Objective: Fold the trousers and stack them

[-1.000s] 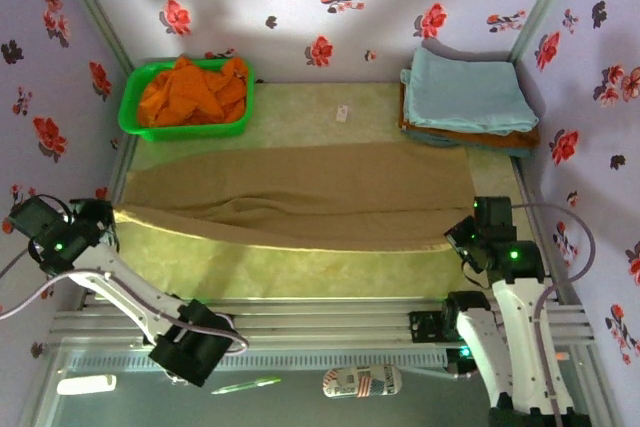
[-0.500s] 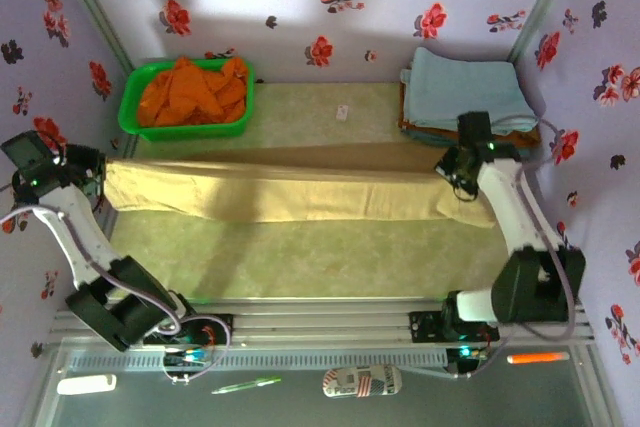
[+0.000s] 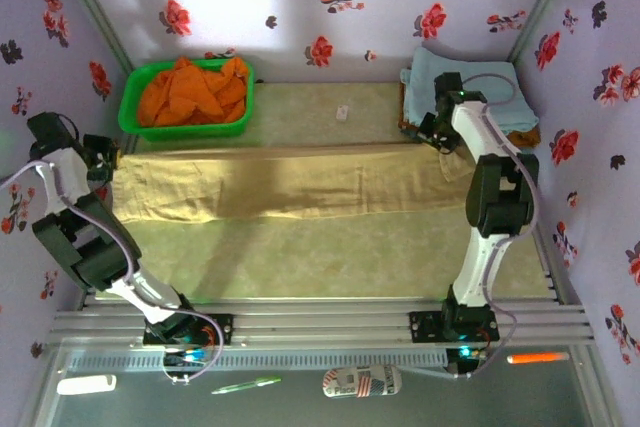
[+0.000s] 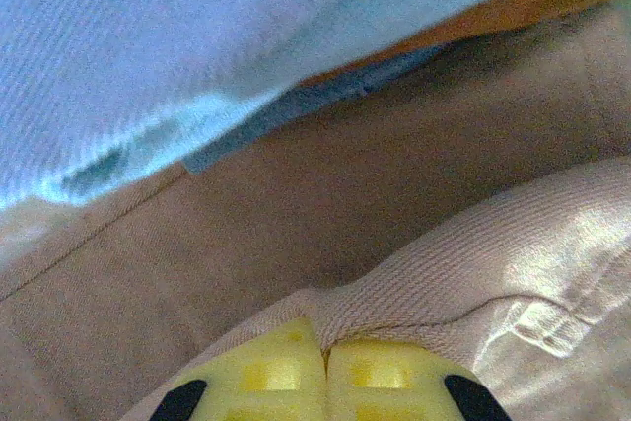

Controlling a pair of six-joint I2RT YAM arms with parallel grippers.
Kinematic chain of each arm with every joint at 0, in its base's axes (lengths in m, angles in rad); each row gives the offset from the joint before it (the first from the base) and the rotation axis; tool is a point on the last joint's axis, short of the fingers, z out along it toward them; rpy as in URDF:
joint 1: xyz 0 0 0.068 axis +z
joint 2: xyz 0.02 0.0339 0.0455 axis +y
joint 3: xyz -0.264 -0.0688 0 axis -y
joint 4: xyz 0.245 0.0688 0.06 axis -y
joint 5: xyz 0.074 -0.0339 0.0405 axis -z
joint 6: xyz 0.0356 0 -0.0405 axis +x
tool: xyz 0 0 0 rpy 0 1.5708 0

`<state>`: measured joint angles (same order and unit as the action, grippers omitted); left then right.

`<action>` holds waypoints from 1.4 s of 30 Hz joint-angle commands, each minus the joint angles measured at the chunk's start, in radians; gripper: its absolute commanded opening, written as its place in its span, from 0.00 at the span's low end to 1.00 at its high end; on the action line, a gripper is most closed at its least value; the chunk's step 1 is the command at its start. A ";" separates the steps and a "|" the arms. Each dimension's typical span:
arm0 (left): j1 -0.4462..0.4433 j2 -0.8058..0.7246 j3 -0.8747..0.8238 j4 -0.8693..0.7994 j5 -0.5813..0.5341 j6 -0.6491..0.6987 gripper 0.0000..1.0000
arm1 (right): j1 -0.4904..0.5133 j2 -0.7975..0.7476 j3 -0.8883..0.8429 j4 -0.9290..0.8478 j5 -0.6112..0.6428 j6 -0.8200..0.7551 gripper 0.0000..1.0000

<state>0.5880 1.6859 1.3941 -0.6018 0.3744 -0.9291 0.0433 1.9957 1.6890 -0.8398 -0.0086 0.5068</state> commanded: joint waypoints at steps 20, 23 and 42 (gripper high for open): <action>-0.104 0.241 0.296 -0.052 -0.301 0.190 0.58 | -0.029 0.169 0.257 -0.121 0.094 -0.084 0.41; -0.108 0.167 0.255 -0.064 -0.299 0.182 0.71 | -0.004 0.095 0.232 -0.117 0.098 -0.088 0.49; -0.517 0.020 -0.388 0.445 -0.247 -0.016 0.64 | 0.336 -0.004 -0.203 0.165 -0.022 0.054 0.00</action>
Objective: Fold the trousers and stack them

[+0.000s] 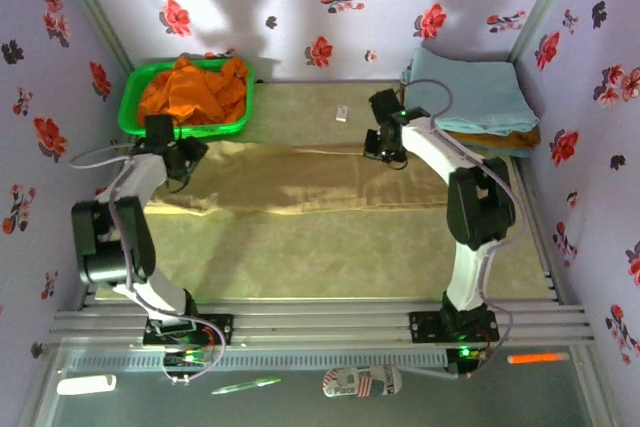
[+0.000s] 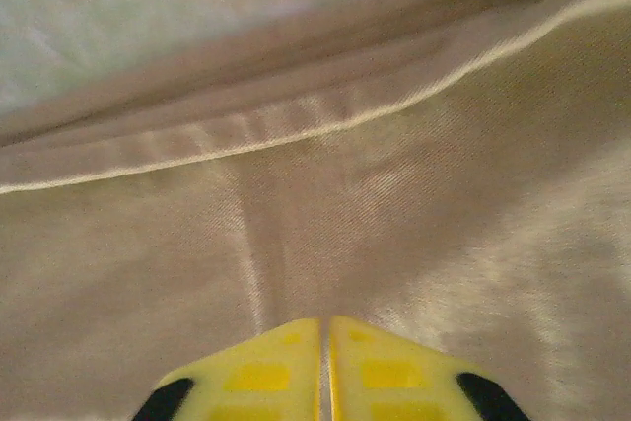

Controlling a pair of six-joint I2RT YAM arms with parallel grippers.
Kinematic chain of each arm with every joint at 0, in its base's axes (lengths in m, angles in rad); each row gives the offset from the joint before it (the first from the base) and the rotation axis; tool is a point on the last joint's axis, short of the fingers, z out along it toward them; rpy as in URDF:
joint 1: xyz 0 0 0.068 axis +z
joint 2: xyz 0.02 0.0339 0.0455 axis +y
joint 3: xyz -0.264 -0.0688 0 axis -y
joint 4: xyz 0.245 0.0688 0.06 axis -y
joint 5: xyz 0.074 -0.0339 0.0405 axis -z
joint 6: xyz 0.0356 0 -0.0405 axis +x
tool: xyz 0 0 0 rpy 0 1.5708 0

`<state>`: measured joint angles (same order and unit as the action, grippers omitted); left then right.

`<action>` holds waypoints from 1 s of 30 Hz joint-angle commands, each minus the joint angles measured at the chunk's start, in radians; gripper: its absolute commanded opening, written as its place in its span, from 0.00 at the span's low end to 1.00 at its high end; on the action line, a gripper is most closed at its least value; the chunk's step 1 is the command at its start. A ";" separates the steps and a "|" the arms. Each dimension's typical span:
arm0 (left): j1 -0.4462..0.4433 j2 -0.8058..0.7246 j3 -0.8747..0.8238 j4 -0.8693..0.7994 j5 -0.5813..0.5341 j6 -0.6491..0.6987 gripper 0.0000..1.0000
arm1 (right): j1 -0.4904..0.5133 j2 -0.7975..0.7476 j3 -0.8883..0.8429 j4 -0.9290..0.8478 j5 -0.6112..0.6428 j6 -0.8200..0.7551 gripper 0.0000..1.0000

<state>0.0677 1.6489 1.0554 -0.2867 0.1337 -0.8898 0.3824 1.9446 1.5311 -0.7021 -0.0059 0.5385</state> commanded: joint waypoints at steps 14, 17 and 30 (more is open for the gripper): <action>0.301 -0.253 -0.501 0.133 0.101 -0.137 0.64 | 0.016 -0.221 -0.549 0.081 -0.139 0.049 0.00; 0.337 -0.361 -0.498 0.004 0.128 -0.062 0.64 | 0.015 -0.298 -0.580 0.067 -0.182 0.074 0.00; 0.318 -0.489 -0.390 -0.108 0.207 0.010 0.72 | -0.377 -0.371 -0.416 0.011 -0.130 0.133 0.34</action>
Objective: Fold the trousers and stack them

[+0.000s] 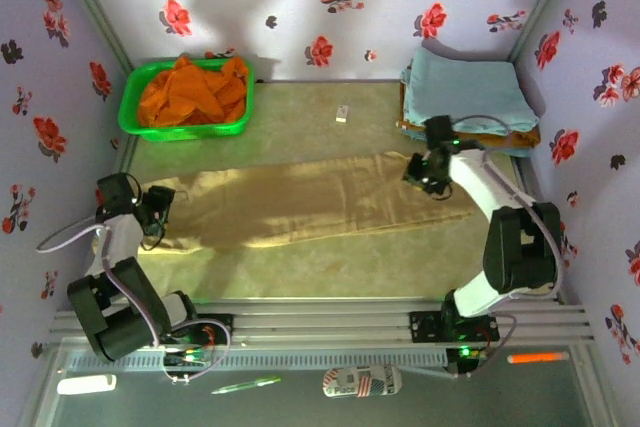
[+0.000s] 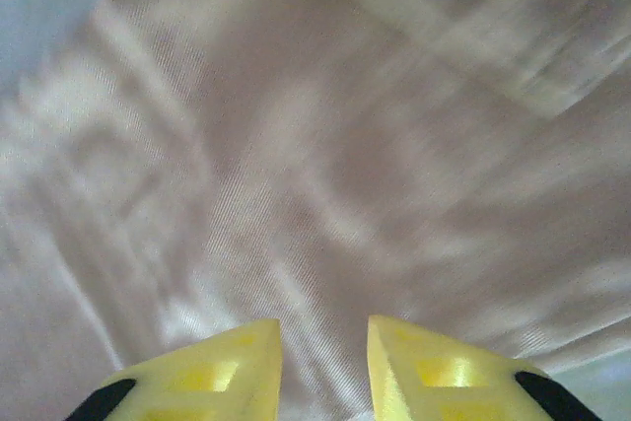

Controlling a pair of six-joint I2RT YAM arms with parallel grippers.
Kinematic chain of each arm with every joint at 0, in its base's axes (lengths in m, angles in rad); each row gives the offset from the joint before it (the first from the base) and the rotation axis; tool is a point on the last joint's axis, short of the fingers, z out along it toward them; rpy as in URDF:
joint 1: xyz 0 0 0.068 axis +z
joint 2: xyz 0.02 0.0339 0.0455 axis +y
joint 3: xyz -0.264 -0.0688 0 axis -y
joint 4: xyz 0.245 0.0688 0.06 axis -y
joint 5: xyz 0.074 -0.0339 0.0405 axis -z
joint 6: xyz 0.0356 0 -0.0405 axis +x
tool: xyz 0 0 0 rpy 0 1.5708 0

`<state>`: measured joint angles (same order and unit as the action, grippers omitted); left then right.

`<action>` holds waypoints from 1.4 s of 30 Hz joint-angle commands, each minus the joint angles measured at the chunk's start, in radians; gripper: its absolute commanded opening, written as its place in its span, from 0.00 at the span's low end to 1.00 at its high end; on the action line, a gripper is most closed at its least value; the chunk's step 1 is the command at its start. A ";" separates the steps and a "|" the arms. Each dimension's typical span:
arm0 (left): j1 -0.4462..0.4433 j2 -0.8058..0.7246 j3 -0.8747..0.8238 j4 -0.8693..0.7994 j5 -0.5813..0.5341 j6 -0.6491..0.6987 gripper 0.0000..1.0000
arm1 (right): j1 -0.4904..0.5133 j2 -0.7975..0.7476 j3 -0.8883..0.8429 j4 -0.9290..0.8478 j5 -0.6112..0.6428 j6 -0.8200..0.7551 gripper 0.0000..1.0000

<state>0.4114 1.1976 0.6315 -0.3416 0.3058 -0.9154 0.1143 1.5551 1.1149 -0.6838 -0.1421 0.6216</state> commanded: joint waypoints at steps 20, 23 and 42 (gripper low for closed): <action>-0.183 -0.072 -0.110 0.055 0.042 -0.013 0.73 | -0.235 0.267 0.025 0.185 -0.095 0.168 0.05; -0.183 -0.064 -0.107 0.052 0.042 -0.007 0.73 | -0.241 0.248 0.019 0.173 -0.119 0.157 0.08; -0.191 -0.085 -0.106 0.018 0.042 0.010 0.75 | -0.251 0.226 0.040 0.145 -0.178 0.135 0.29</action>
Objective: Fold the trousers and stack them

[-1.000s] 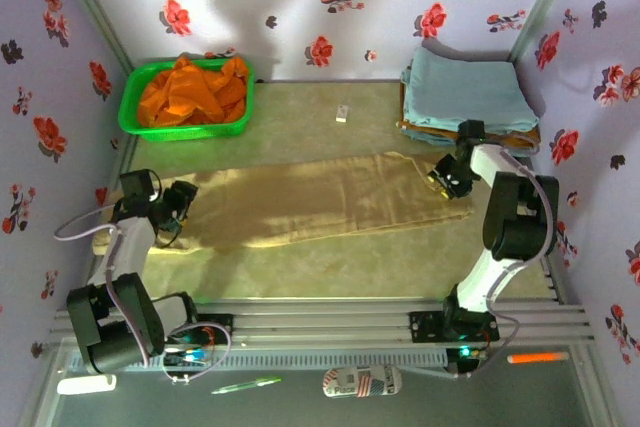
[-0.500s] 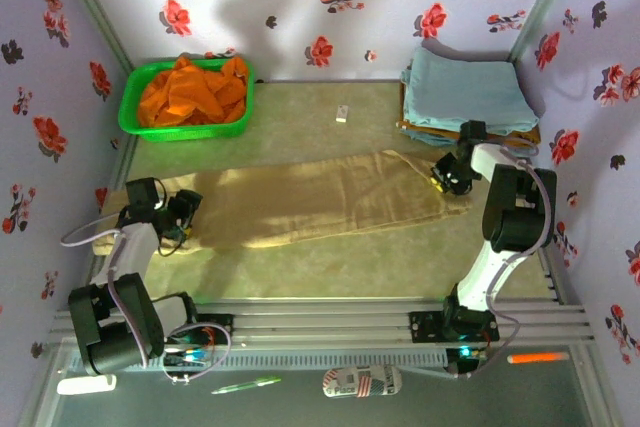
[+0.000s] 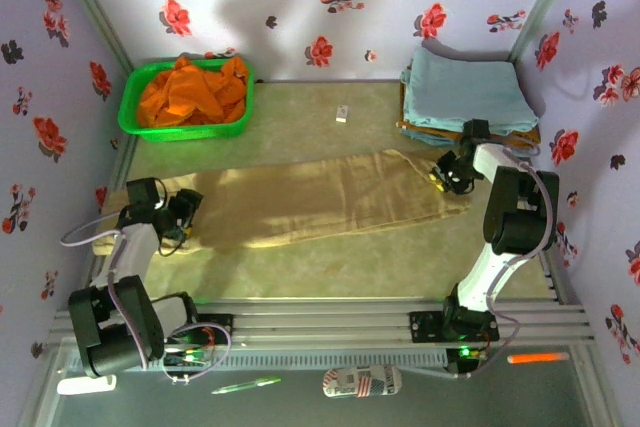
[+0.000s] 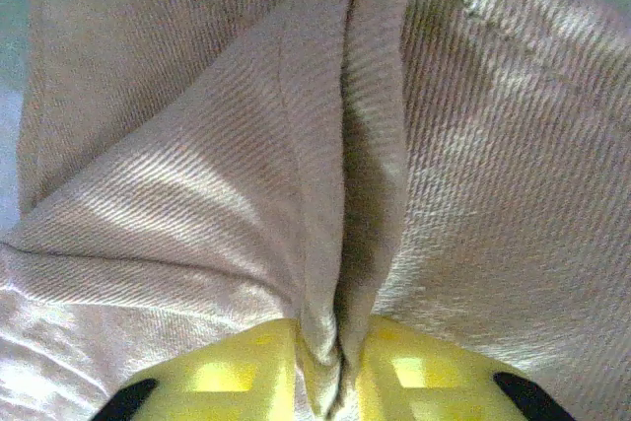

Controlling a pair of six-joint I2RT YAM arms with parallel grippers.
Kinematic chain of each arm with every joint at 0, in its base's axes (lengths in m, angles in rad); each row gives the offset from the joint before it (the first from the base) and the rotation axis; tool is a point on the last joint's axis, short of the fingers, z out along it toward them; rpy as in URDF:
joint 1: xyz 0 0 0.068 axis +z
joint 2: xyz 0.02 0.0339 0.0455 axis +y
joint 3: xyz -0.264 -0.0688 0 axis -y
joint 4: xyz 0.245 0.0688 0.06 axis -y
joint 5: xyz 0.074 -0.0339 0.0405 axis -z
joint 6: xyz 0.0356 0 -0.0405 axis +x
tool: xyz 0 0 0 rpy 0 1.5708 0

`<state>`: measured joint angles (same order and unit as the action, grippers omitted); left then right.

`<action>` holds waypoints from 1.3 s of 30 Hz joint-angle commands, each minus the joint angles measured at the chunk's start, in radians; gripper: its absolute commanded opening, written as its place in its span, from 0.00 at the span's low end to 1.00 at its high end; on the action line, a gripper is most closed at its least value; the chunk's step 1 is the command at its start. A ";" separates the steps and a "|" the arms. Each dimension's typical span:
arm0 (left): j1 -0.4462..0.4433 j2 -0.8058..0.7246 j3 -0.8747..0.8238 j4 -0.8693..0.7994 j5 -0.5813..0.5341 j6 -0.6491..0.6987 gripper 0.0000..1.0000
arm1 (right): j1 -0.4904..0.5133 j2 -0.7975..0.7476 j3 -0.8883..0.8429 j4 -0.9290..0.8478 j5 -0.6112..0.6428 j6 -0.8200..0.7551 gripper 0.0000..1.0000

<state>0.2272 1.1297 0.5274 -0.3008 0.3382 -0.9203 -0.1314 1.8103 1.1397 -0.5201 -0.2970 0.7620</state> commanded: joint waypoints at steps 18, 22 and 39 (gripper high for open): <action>-0.009 -0.033 0.000 -0.033 0.012 0.009 0.76 | -0.035 -0.078 0.041 0.012 -0.002 0.034 0.00; -0.009 -0.031 0.018 -0.042 0.012 0.016 0.76 | -0.081 -0.036 0.157 -0.012 0.032 0.063 0.01; -0.147 -0.063 0.076 -0.062 0.053 0.022 0.77 | -0.032 -0.329 -0.076 -0.102 0.172 0.025 0.49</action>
<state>0.1120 1.0920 0.5804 -0.3347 0.3786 -0.9062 -0.1852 1.5650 1.1637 -0.5552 -0.1978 0.8131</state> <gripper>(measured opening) 0.771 0.495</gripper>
